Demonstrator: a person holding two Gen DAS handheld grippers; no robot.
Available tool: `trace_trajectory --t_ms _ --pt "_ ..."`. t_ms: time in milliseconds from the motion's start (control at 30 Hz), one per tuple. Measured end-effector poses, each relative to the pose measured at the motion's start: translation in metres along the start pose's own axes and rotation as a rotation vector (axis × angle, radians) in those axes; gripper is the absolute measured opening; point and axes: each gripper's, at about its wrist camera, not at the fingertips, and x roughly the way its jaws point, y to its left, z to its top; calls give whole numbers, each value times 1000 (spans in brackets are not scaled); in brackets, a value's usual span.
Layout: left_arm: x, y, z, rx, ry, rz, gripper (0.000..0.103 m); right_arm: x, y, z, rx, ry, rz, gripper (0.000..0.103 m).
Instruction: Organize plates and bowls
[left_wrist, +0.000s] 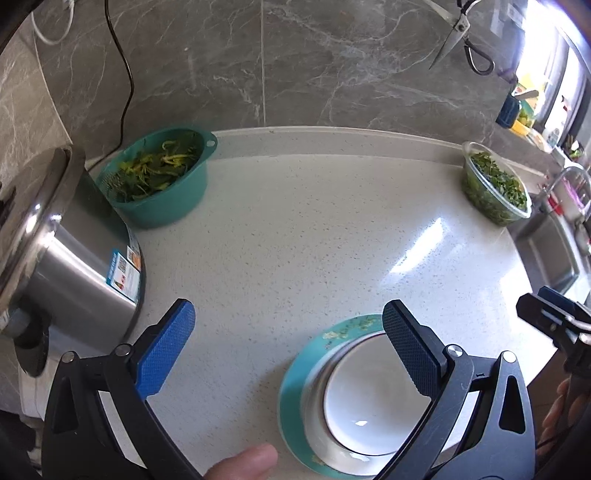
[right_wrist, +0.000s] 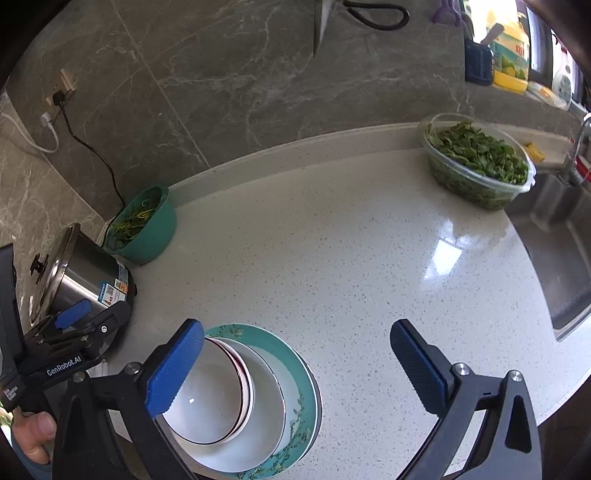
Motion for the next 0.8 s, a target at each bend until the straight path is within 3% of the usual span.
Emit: trace_trajectory --t_ms 133,800 --pt "-6 -9 -5 -22 42 1 103 -5 3 3 -23 18 -26 103" --pt "-20 -42 -9 20 64 26 103 -5 -2 -1 8 133 -103 103"
